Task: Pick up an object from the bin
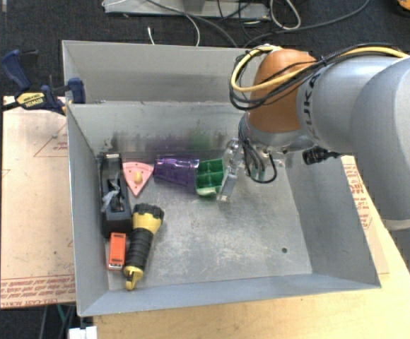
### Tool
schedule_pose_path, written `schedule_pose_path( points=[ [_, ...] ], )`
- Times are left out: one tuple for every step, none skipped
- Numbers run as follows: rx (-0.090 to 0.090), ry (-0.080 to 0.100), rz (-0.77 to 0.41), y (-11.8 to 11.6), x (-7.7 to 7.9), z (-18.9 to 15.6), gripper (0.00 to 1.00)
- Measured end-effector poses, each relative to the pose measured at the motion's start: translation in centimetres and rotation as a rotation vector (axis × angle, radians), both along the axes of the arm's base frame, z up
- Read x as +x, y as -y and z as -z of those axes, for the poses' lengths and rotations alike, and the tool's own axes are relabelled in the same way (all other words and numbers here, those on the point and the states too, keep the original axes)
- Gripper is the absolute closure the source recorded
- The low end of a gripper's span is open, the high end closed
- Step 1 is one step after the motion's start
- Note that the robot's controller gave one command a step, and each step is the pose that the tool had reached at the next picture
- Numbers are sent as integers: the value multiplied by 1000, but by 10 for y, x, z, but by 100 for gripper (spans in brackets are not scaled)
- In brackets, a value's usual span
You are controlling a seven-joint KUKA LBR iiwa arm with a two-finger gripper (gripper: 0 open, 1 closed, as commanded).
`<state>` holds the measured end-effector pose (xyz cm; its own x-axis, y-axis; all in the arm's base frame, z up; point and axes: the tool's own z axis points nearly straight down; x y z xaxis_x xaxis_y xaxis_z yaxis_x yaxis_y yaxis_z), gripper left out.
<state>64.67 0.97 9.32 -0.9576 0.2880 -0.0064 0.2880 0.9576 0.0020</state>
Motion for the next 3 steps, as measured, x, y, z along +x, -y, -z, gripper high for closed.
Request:
schedule_pose_path(
  points=[
    [0, 0, 0, 0, 0, 0, 100],
    [0, -2, -1, 0, -1, -6, 100],
    [1, -2, -1, 0, -1, -24, 100]
  ],
)
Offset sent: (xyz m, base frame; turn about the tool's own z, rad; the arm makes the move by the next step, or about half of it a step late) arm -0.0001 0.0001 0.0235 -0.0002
